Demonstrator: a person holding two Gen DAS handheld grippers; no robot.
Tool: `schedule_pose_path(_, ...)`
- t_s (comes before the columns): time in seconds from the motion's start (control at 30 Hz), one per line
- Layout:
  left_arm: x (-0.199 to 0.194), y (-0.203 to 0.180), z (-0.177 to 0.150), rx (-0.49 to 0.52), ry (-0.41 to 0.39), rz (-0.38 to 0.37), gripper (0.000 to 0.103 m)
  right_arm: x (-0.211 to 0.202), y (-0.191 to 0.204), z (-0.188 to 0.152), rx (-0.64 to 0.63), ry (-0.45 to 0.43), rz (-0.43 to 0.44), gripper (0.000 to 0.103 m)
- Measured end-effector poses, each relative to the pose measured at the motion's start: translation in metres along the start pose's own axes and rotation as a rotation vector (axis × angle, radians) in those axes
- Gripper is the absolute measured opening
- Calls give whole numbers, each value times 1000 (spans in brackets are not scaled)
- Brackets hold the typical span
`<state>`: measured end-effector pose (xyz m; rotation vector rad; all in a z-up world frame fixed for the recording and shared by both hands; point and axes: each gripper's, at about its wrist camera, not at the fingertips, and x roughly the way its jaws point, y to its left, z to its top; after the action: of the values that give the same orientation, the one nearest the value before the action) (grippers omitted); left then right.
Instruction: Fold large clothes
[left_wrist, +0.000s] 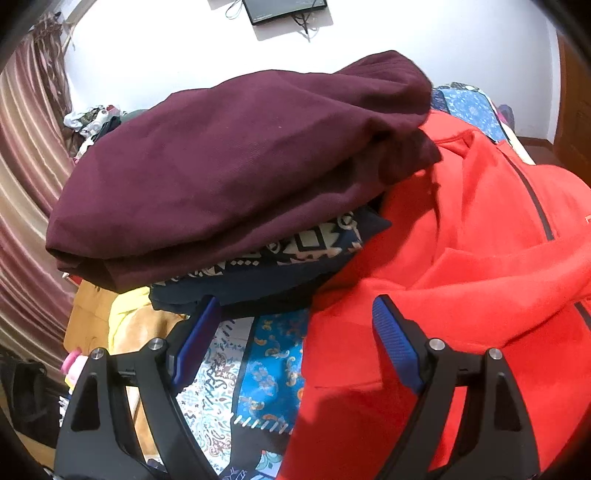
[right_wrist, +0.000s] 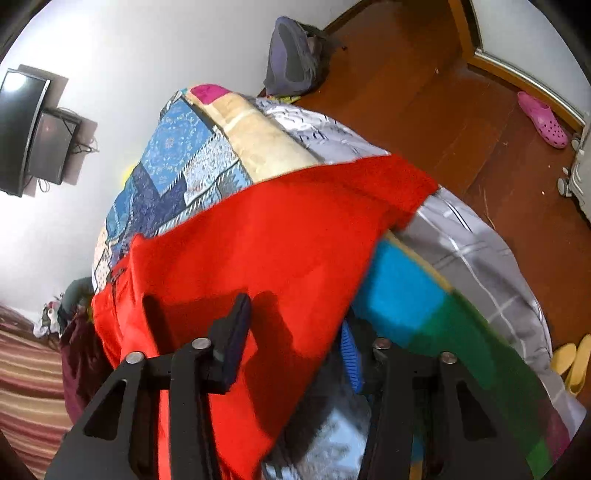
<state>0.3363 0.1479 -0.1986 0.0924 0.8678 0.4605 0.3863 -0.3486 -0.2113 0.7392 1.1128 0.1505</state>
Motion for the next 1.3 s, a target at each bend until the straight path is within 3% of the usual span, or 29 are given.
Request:
schedule_pose_path(0.03, -2, -2, -1, 3, 2, -10, 84, 0, 1, 2, -5, -15, -15, 17)
schedule_pose_path(0.1, -10, -8, -2, 11, 13, -61, 84, -1, 3, 4, -18, -39, -22, 9)
schedule_pose_path(0.27, -34, -40, 6, 94, -9, -188, 84, -26, 11, 5, -94, -164, -29, 5)
schedule_pose_path(0.5, -88, -136, 15, 322, -100, -431, 84, -77, 21, 4, -178, -301, -38, 4)
schedule_pose_path(0.67, -88, -196, 14, 423, -71, -490, 84, -105, 18, 0, -176, -359, -33, 4)
schedule_pose_path(0.77, -75, -223, 14, 467, -11, -544, 73, -114, 20, -2, -187, -384, -62, 4)
schedule_pose_path(0.87, -62, -251, 15, 520, 47, -588, 71, -118, 22, -3, -187, -381, -55, 4)
schedule_pose_path(0.97, -55, -269, 16, 549, 52, -581, 71, -122, 25, -6, -192, -390, -46, 4)
schedule_pose_path(1.0, -52, -275, 18, 555, 44, -573, 68, -122, 27, -7, -198, -393, -47, 4)
schedule_pose_path(1.17, -50, -275, 31, 489, 47, -556, 7, -126, 33, -13, -219, -410, -45, 4)
schedule_pose_path(1.3, -67, -266, 36, 438, 103, -689, 3, -136, 38, -14, -227, -445, -30, 4)
